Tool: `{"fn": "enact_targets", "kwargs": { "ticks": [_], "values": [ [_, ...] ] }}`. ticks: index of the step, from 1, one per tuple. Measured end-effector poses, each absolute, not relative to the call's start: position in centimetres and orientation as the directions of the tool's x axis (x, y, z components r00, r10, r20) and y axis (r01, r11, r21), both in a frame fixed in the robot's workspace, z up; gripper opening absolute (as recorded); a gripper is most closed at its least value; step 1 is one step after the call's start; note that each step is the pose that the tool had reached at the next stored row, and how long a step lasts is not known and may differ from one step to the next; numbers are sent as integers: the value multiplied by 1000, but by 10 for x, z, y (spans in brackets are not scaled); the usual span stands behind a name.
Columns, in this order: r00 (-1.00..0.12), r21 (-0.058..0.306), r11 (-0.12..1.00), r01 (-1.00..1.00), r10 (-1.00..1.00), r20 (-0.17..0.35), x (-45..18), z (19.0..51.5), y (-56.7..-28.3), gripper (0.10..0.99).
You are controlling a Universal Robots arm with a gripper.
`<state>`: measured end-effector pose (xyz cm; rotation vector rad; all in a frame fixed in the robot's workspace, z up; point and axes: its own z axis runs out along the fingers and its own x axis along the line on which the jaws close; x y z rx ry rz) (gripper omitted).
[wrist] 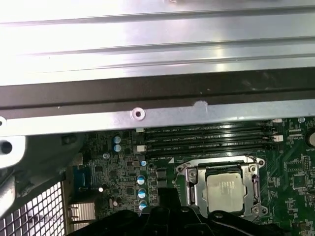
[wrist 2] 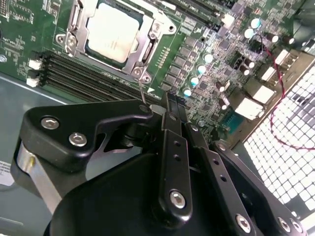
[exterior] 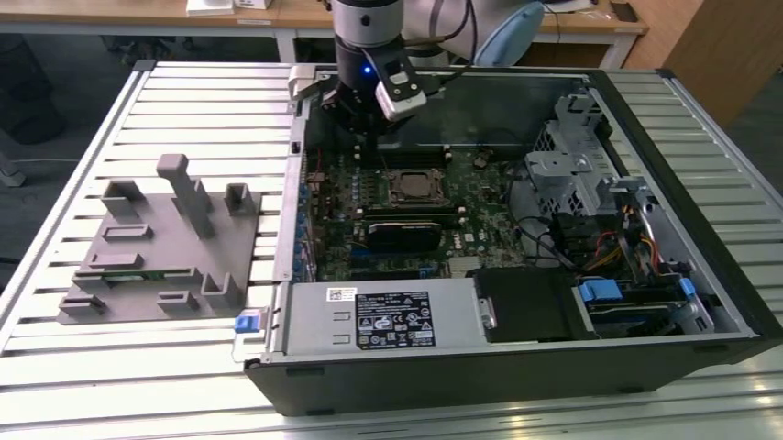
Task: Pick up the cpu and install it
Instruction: 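Install the first cpu locking lever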
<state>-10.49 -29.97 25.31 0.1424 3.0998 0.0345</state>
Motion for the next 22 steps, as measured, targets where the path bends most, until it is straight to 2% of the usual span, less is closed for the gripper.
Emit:
{"fn": "enact_targets", "kwargs": {
  "ticks": [22],
  "values": [
    [-995, 24, 996, 86, 87, -37, -97, 251, -283, 106]
  ]
}}
